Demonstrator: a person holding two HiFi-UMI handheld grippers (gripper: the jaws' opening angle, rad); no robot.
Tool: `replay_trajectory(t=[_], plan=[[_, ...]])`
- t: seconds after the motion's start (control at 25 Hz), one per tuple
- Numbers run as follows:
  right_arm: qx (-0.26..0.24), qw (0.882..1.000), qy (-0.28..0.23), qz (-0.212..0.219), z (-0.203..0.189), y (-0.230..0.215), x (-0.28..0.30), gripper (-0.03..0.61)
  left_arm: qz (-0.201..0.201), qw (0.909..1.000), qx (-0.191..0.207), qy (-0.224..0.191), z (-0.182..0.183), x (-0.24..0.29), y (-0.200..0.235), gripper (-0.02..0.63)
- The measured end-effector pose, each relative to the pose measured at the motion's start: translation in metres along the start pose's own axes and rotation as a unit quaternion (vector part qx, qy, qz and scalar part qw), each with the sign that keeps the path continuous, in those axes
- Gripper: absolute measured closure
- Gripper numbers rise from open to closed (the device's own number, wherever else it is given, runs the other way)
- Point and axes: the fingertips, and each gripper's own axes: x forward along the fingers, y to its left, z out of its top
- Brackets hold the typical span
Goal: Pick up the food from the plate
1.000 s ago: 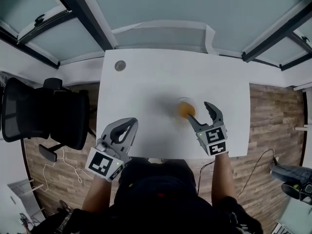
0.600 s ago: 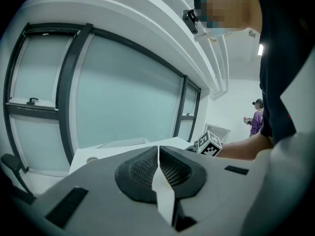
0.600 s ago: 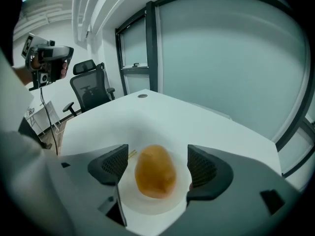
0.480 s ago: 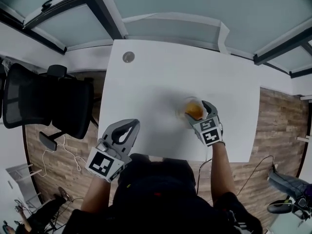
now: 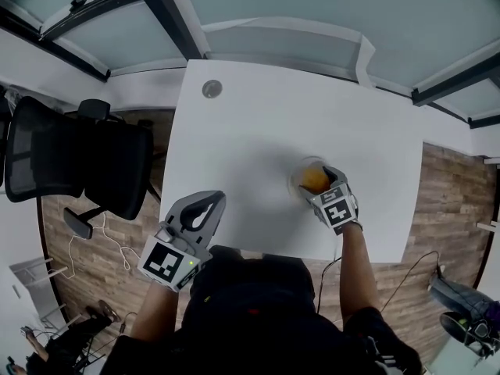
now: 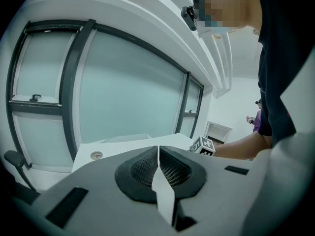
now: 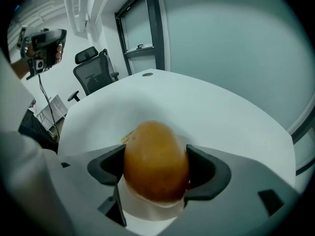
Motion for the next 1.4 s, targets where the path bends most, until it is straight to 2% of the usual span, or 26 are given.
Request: replay_trajectory(t=[0.28, 0.52, 0.84, 1.04, 1.4], plan=[[0.019, 0.999, -0.038, -0.024, 0.020, -0.001, -0.011, 0.212, -0.010, 0.9999, -0.008, -0.010, 0.002, -0.005, 0.004, 0.583], [0.011, 0.995, -0.080, -0.060, 0.043, 0.004, -0.045, 0.213, -0.023, 0.9994, 0.003, -0.024, 0.012, -0.010, 0.000, 0.583], [0.013, 0.982, -0.161, -0.102, 0.082, 0.023, -0.104, 0.213, -0.047, 0.9975, 0.021, -0.048, 0.030, -0.022, -0.011, 0.583], [0.002, 0.966, -0.227, -0.123, 0.114, 0.040, -0.152, 0.213, -0.061, 0.9955, 0.032, -0.064, 0.044, -0.027, -0.017, 0.583], [-0.026, 0.922, -0.329, -0.201, 0.156, 0.058, -0.253, 0.213, -0.074, 0.9891, 0.061, -0.111, 0.088, -0.041, -0.025, 0.583]])
